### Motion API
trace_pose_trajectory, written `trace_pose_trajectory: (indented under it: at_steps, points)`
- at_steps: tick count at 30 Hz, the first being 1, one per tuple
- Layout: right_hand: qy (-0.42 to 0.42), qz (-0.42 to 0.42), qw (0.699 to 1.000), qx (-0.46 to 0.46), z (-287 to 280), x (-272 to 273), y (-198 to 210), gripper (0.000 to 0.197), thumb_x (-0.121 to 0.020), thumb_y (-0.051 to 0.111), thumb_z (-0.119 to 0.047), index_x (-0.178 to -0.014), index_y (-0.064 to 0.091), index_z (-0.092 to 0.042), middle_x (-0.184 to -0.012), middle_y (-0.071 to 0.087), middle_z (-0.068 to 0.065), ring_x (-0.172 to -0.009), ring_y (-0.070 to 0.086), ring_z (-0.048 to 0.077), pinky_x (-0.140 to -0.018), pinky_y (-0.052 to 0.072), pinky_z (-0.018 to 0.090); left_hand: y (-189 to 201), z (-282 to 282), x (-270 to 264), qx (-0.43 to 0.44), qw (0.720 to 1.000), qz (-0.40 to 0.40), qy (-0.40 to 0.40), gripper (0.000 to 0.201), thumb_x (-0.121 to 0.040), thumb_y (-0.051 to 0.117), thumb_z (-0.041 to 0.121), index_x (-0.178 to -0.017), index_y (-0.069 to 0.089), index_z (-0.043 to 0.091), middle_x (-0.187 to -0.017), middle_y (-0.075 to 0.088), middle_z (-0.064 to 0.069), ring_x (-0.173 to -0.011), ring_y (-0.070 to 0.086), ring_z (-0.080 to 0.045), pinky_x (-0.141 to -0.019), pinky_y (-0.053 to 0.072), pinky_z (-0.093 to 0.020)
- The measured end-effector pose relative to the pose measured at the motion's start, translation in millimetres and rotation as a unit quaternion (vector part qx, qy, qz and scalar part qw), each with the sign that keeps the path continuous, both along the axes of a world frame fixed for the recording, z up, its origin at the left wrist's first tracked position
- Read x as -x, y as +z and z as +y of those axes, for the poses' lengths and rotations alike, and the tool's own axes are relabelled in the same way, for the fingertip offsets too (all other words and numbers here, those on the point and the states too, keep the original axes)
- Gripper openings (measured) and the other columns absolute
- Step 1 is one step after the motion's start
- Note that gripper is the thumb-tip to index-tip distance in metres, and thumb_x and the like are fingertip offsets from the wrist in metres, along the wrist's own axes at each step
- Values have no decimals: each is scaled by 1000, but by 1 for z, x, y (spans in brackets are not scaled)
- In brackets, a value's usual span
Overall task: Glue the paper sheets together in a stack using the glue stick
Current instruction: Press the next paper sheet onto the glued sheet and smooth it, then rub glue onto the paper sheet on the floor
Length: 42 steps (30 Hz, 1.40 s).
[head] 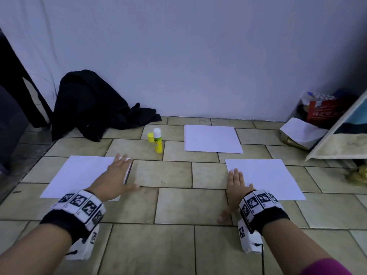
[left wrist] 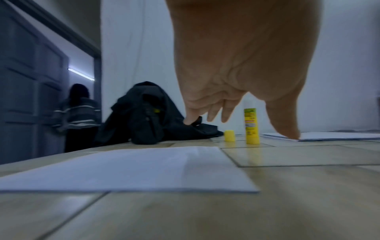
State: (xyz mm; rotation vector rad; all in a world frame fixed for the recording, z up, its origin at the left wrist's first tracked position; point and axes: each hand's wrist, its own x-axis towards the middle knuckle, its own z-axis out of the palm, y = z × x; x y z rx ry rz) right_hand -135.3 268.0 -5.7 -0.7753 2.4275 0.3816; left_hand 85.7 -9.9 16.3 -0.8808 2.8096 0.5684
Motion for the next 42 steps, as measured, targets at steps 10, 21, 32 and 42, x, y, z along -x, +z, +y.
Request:
trace_pose_trajectory:
  at_steps: [10,21,32,42]
  points:
    - [0,-8,1000,4,1,1,0,160,-49,82,-65,-141,-31,0,-151,-35,15,-143,-25,30,-116,4,57,-20,-29,-44,13,991,-92,95,84,-89,59,50,-152,17,16,-155,29,-1,-139,33,-18,-111,28,-29]
    - [-3,-6,1000,4,1,1,-1,157,-52,81,-64,-141,-32,-1,-151,-35,14,-143,-25,29,-116,3,57,4,-32,-36,200,959,136,145,27,-88,58,4,-114,66,4,-60,60,-18,-50,50,-29,-48,37,-30]
    - [0,-9,1000,2,1,0,1,156,-53,80,-65,-141,-32,-1,-151,-36,14,-143,-26,29,-117,2,56,11,7,-12,216,961,166,44,31,-81,59,6,-110,69,11,-76,69,-9,-51,58,-30,-47,35,-25]
    - [10,-7,1000,9,2,1,2,159,-50,81,-67,-141,-32,-2,-151,-36,13,-143,-26,29,-116,2,57,2,131,55,105,982,21,-152,41,-99,39,36,-135,42,17,-129,54,-3,-116,50,-25,-85,42,-34]
